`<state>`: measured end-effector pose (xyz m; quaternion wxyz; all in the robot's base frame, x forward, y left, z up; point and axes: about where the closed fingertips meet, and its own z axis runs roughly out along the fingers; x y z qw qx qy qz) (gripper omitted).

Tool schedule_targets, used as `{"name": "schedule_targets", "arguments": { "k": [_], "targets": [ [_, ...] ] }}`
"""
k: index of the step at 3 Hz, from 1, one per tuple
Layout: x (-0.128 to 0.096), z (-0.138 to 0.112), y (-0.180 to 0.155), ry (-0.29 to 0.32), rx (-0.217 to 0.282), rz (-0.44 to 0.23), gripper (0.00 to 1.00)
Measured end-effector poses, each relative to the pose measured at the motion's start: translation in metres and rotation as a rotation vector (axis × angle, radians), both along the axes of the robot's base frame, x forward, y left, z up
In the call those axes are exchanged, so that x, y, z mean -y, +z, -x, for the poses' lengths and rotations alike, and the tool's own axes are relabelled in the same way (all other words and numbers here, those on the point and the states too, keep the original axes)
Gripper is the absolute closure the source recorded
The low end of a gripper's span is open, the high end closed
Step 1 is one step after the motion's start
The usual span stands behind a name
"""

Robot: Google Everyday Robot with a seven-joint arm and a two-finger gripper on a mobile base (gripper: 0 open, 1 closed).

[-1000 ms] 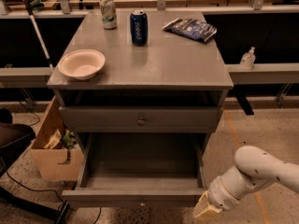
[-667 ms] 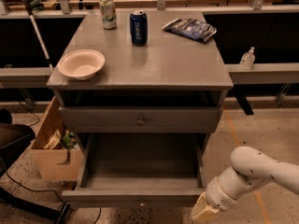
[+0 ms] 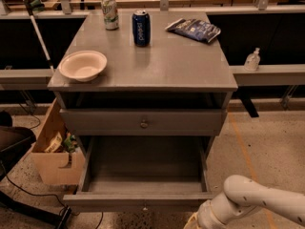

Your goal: Close middle drawer

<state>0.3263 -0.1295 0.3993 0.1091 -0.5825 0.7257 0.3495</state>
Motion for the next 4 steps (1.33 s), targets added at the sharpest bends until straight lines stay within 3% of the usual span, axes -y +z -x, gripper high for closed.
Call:
{"name": "schedule_targets", "arguments": {
  "k": [2,3,4],
  "targets": [
    [-0.033,-0.025,-0.03,-0.018,0.151,-0.037,1.0],
    [-0.045,-0.046,-0.033,-0.022,0.198,-0.033,1.0],
    [-0.048,-0.054,-0.034,-0.023,0.208,-0.028,1.0]
  ]
}}
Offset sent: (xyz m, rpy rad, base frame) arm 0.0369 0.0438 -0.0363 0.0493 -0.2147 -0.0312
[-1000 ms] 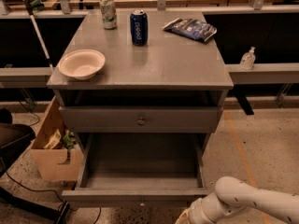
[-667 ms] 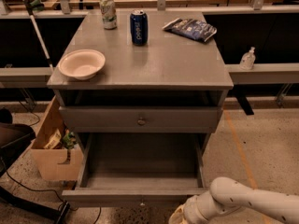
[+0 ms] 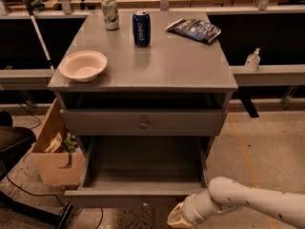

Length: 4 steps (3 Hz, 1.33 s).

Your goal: Close middle drawer

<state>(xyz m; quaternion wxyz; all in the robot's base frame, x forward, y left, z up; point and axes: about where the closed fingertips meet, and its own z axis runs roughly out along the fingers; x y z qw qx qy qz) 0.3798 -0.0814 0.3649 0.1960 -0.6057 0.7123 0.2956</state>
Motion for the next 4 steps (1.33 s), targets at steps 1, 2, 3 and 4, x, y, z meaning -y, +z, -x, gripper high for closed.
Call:
{"name": "schedule_targets", "arguments": {
  "k": [1,2,3,4],
  "targets": [
    [-0.007,-0.022,0.003,0.0,0.022,0.007,1.0],
    [-0.015,-0.047,0.006,0.002,0.041,0.016,1.0],
    [-0.015,-0.047,0.006,0.002,0.041,0.016,1.0],
    [-0.028,-0.08,0.011,0.01,0.064,0.02,1.0]
  ]
}}
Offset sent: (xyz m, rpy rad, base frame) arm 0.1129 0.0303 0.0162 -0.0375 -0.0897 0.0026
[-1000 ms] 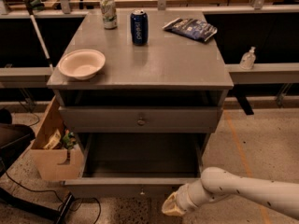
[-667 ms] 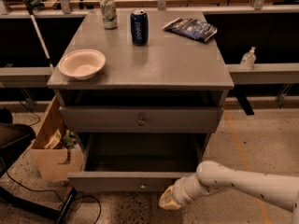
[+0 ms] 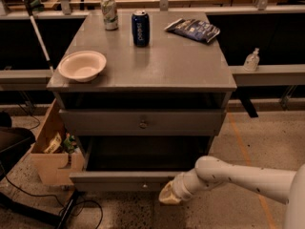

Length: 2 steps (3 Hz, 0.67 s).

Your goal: Close middle drawer

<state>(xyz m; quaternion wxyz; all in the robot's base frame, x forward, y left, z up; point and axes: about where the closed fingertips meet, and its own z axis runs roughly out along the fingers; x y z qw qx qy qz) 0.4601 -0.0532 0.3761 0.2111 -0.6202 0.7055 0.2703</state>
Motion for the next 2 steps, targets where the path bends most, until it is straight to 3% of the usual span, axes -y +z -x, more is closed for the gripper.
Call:
{"name": "schedule_targets", "arguments": {
  "k": [1,2],
  "targets": [
    [0.0,0.003,0.0,0.0,0.0,0.0,1.0],
    [-0.007,-0.025,0.004,-0.004,0.014,0.004,1.0]
  ]
}}
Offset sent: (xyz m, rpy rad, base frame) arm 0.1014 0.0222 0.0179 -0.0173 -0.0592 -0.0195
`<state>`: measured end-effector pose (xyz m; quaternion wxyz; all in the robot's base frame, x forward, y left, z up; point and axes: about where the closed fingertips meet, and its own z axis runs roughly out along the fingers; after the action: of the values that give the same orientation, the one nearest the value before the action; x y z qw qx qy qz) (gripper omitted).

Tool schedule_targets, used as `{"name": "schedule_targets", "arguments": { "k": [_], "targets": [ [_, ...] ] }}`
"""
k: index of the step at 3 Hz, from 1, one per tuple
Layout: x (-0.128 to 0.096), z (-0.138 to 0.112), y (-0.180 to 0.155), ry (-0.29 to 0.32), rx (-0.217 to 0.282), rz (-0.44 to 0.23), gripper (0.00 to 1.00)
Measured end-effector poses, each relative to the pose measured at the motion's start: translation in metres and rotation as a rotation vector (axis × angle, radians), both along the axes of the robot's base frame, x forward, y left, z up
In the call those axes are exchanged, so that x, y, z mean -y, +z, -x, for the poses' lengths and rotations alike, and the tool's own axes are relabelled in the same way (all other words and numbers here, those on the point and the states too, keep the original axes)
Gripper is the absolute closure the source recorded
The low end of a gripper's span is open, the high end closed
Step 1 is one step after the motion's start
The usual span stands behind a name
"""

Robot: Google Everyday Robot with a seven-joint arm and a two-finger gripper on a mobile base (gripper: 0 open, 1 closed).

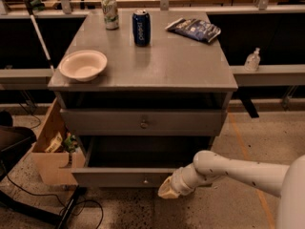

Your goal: Close middle drawer

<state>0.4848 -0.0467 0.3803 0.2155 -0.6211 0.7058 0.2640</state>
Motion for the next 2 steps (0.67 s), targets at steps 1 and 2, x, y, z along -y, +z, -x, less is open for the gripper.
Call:
{"name": "schedule_targets", "arguments": {
  "k": [1,2],
  "targets": [
    [-0.0057,-0.0328,0.0073,-0.02,0.021,-0.001,1.0],
    [-0.0057,-0.0329,0.0072,-0.02,0.021,-0.002,1.0]
  ]
}}
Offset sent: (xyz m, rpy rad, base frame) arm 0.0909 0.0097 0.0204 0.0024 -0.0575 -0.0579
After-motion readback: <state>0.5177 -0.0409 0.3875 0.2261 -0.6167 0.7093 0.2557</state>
